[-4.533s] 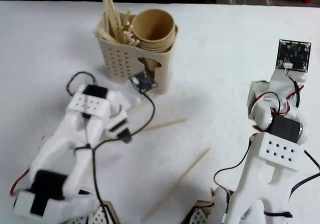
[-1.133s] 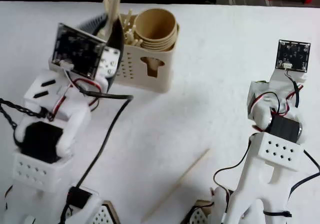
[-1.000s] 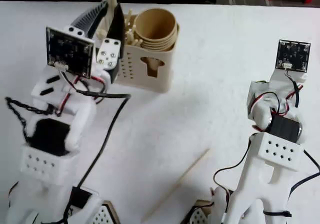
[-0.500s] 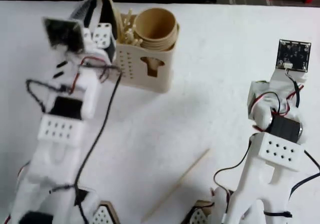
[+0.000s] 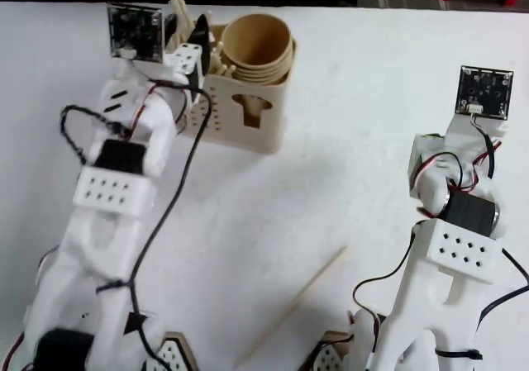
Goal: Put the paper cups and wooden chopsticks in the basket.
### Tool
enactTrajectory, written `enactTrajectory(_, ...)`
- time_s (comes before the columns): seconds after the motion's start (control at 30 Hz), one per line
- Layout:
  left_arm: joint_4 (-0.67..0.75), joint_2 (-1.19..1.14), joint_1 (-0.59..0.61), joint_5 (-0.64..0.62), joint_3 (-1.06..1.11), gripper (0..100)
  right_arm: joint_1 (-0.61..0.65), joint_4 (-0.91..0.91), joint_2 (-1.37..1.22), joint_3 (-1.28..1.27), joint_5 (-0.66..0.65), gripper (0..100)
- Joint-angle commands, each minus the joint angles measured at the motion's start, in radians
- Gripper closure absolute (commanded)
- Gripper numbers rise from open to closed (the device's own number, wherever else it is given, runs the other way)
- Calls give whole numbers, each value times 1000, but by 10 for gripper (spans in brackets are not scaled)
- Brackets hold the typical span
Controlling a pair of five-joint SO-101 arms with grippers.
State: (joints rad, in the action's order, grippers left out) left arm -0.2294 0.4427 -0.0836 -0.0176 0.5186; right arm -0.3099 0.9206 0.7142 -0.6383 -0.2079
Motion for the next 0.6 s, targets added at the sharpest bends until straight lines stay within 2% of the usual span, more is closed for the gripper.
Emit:
enactTrajectory(0.0, -155, 200, 8, -3, -69, 849, 27, -4, 25, 8, 2, 977)
enactTrajectory(0.2, -344, 410, 12, -2, -32, 854, 38, 1, 33, 11, 0, 976)
enactTrajectory(0.3, -436, 526, 38, -2, 18, 854, 39, 27, 35, 18, 2, 931)
enactTrajectory(0.4, -473, 639, 79, -2, 100, 854, 62, 74, 35, 38, 11, 890)
enactTrajectory(0.57, -473, 809, 171, 26, 288, 854, 145, 271, 24, 158, 6, 902)
